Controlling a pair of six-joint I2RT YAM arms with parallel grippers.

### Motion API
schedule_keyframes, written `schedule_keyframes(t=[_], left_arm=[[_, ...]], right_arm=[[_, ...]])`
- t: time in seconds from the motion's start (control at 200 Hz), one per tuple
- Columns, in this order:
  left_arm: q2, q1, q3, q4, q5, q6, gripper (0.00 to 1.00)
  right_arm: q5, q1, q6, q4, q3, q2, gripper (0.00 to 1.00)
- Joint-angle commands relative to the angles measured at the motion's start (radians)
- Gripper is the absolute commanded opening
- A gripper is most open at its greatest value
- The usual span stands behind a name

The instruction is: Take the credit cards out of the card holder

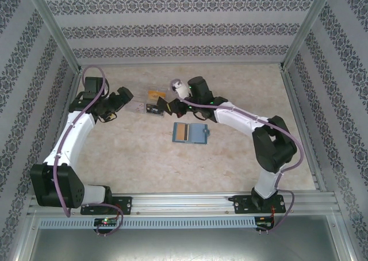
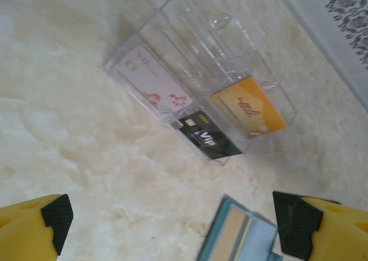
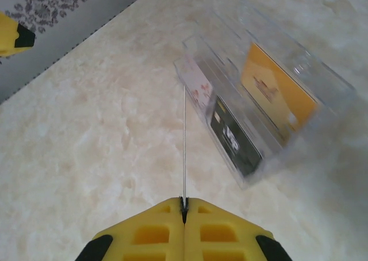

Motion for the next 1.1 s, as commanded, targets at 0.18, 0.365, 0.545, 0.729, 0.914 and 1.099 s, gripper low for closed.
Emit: schedule_keyframes(t=[0.18,0.365,0.545,0.729,0.914,1.099], left_arm=[[0.022,0.102,-0.021,-0.09,0.083,0.224,0.99],[0.043,0.118,-0.039,-0.08,0.093,0.239,0.99],[0.049,0.121,-0.054,-0.078,0.095,0.244,0.99],[0.057,0.123,-0.053,-0.074,0.111,0.245,0.99],[0.077,0.123,-0.05,-0.072,0.132,0.246,0.99],[0.082,0.125,-0.05,-0.072,0.137,0.246,0.99]], right_arm=[[0.053,0.049,-0.358,-0.079,0.237,0.202,0.0],[0.015,0.049,-0.502,-0.191,0.371,0.305,0.0],[0.003,0.044,-0.588,-0.239,0.446,0.364,0.0],[0.0,0.04,-0.614,-0.256,0.494,0.409,0.0],[-0.011,0.031,-0.631,-0.271,0.523,0.437,0.0],[-0.002,0.023,-0.642,-0.277,0.544,0.458,0.0]])
